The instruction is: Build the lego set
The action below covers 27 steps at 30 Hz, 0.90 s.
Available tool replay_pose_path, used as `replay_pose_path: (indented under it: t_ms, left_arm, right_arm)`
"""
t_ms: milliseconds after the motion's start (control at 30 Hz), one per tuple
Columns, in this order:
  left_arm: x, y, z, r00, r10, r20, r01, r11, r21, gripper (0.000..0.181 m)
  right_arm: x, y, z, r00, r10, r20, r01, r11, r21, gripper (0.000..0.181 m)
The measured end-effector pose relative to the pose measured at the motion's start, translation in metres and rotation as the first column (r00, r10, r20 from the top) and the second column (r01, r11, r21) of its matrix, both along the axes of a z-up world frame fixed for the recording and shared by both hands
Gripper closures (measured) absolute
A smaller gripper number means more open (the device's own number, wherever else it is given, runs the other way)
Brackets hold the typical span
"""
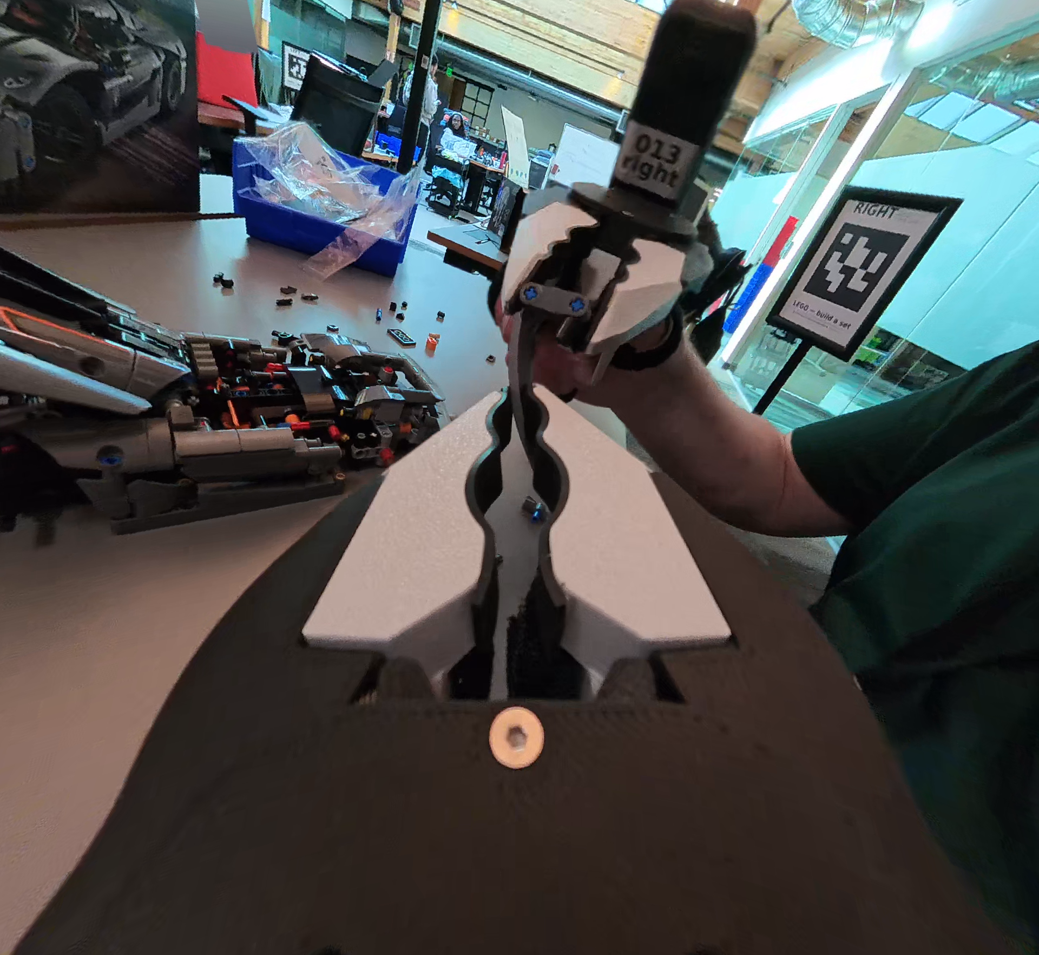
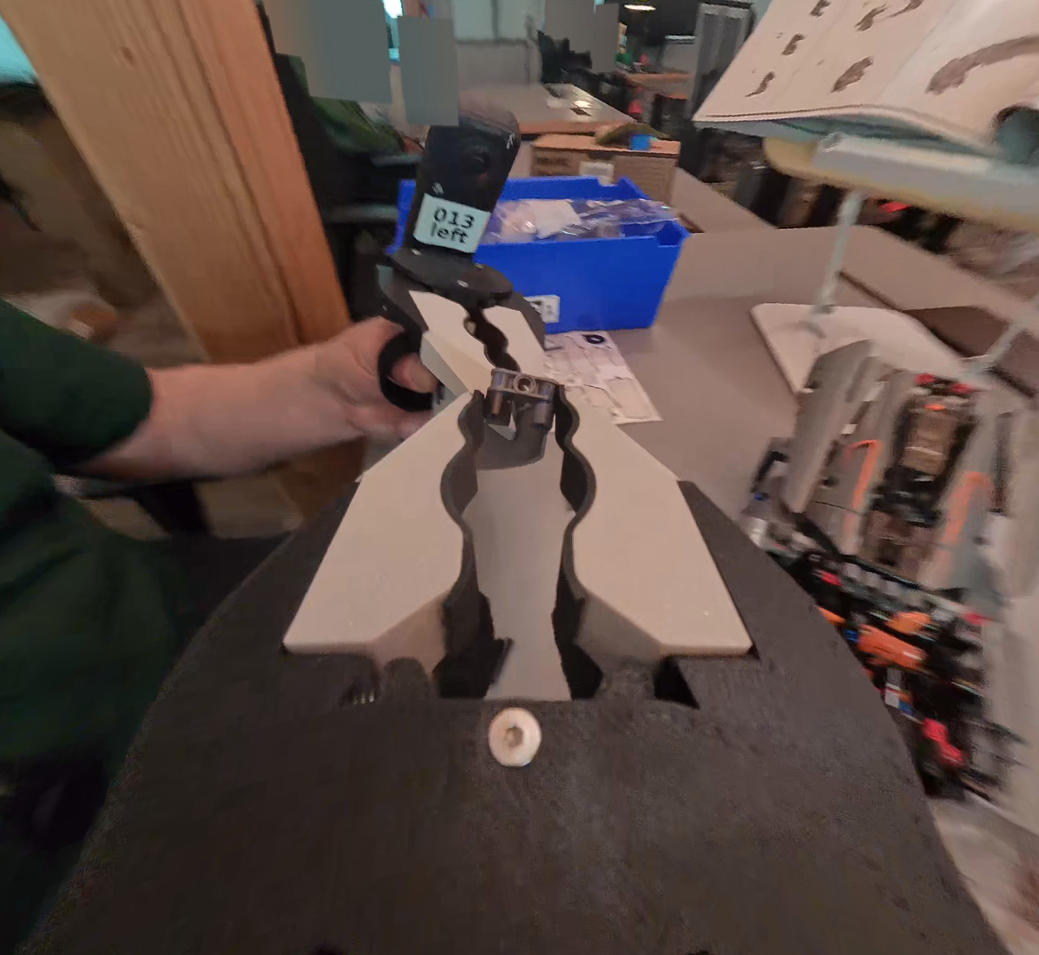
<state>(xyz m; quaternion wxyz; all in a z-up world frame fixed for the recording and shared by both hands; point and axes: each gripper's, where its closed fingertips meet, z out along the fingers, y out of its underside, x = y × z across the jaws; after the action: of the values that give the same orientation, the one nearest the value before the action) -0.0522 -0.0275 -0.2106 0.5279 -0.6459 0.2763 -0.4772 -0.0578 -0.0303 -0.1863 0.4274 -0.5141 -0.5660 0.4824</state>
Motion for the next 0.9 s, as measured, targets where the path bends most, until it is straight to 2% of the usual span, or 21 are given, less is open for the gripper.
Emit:
replay_pose_path:
  t_ms: [100,200,300,400,567,733,900]
  left_arm:
    - [-0.007,0.001,0.006,1.0,0.018,-0.007,-0.018,0.999,0.029,0.18]
    - [-0.018,0.004,0.013,0.999,0.039,0.026,-0.04,0.999,0.034,0.181]
    - [-0.027,0.006,0.016,0.998,0.047,0.05,-0.049,0.998,0.032,0.181]
    - [-0.033,0.009,0.016,0.995,0.045,0.088,-0.045,0.999,0.0,0.181]
    - [-0.043,0.011,0.023,0.981,0.031,0.189,-0.026,0.999,-0.031,0.181]
    - [-0.045,0.011,0.025,0.977,0.031,0.209,-0.023,0.999,-0.044,0.181]
    - [-0.045,0.011,0.023,0.974,0.037,0.224,-0.022,0.997,-0.069,0.181]
  right_arm:
    - [-0.005,-0.002,0.007,0.996,0.075,-0.046,-0.08,0.989,-0.124,0.157]
    - [-0.012,0.0,0.008,0.998,0.043,-0.043,-0.045,0.998,-0.048,0.154]
    - [-0.018,0.01,0.011,0.999,-0.05,-0.02,0.052,0.993,0.11,0.146]
    - [-0.023,0.012,0.014,0.992,-0.126,0.002,0.118,0.935,0.334,0.145]
    - [-0.032,0.015,0.017,0.973,-0.23,0.026,0.168,0.779,0.604,0.152]
    - [-0.038,0.018,0.017,0.961,-0.278,0.017,0.188,0.691,0.698,0.162]
    - [-0.039,0.02,0.018,0.958,-0.286,-0.004,0.204,0.67,0.714,0.17]
